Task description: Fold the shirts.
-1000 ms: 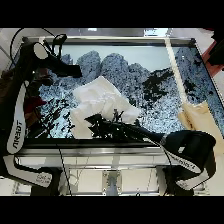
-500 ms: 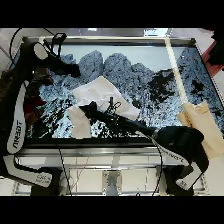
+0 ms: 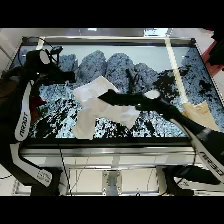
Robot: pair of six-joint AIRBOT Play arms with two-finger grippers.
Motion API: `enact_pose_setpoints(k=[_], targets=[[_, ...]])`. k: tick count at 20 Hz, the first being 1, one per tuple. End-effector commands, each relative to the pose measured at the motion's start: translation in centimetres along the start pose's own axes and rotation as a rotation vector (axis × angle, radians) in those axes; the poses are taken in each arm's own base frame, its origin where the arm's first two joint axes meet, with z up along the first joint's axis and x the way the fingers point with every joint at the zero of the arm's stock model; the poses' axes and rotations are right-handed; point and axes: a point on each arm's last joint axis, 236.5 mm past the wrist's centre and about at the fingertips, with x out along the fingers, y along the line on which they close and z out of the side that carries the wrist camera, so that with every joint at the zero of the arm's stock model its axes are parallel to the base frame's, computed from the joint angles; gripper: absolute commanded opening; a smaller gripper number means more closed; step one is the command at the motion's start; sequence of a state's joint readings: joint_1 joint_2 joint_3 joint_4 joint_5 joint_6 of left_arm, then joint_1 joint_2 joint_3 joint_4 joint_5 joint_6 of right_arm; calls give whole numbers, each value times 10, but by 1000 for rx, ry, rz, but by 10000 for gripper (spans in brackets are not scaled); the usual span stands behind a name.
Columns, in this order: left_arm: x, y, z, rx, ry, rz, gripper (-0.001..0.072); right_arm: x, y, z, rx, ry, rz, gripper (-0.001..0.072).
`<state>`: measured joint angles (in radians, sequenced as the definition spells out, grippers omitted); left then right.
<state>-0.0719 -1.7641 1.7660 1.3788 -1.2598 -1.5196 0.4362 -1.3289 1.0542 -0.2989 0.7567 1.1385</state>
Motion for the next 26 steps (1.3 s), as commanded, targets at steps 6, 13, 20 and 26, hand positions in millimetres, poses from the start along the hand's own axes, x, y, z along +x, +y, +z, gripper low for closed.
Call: enact_pose_setpoints(k=[6,13,20,26], targets=[[64,-5,-12,-3,79,-88,613,-164,-84,51,-155,-149,-574,32],[79,-3,-12,49,77,-96,613,-208,-120,73,-107,-229,-677,32],[101,-51,-41,51,190,-310,612,-218,-125,84,-103,-274,-692,33],[86,-77,-42,80,205,-383,6,-224,-123,93,-133,-303,-708,32]])
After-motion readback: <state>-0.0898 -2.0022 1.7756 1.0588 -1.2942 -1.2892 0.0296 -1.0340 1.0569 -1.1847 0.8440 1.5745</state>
